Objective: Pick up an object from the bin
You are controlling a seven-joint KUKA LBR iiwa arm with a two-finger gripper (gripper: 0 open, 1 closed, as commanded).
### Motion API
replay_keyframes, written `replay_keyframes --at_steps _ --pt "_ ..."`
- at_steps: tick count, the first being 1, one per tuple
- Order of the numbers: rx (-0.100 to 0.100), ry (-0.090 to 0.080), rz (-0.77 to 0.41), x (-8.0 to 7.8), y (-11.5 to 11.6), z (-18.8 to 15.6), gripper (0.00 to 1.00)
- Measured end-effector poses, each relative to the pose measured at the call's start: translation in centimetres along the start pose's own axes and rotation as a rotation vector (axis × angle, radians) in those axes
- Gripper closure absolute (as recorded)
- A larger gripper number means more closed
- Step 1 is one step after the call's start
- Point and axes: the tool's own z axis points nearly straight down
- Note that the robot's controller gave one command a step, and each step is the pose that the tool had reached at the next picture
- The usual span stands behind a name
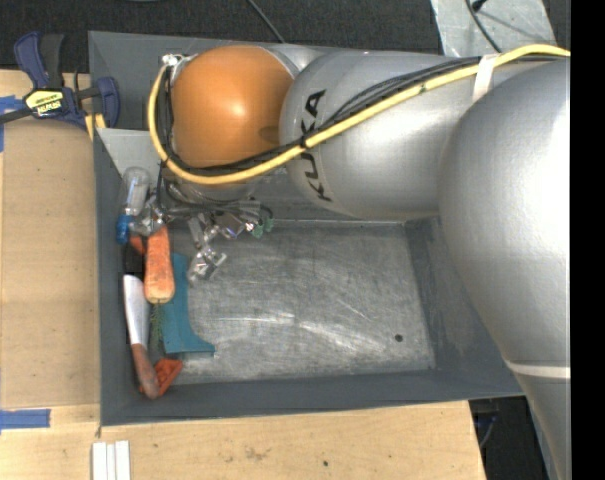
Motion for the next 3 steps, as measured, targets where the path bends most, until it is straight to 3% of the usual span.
replay_keyframes --at_steps 1,2,3 --pt "0.004 -0.006 -0.329 -0.18 -0.87 5.19 0.0" --pt "0.002 -0.006 -0.329 -0.33 -0.76 4.99 1.0" --pt "0.002 -0.006 -0.329 -0.34 -0.76 4.99 1.0"
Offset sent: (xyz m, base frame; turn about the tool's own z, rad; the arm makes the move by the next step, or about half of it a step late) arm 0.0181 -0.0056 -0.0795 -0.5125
